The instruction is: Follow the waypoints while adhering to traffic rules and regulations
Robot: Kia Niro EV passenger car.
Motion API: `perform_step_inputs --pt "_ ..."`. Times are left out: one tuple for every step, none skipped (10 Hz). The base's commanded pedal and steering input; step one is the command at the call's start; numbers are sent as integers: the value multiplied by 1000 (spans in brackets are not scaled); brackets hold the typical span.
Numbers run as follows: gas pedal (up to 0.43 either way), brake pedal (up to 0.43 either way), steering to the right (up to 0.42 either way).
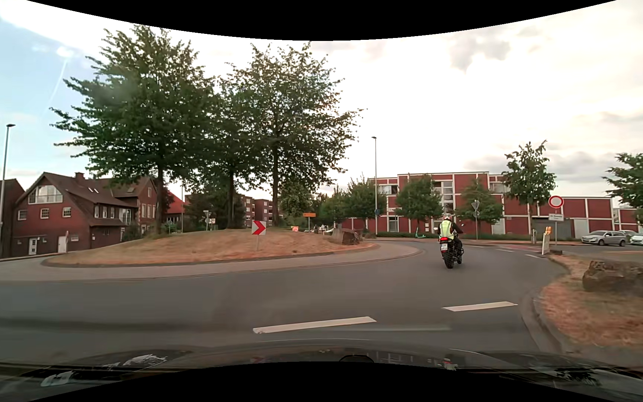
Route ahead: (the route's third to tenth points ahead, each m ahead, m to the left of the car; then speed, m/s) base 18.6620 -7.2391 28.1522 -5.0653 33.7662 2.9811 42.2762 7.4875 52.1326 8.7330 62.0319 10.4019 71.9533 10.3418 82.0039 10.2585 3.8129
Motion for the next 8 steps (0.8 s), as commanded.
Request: perform_step_inputs --pt "169 0 222" --pt "177 0 238" --pt "177 0 246" --pt "177 0 252" --pt "177 0 252" --pt "177 0 252" --pt "177 0 251" --pt "189 0 251"
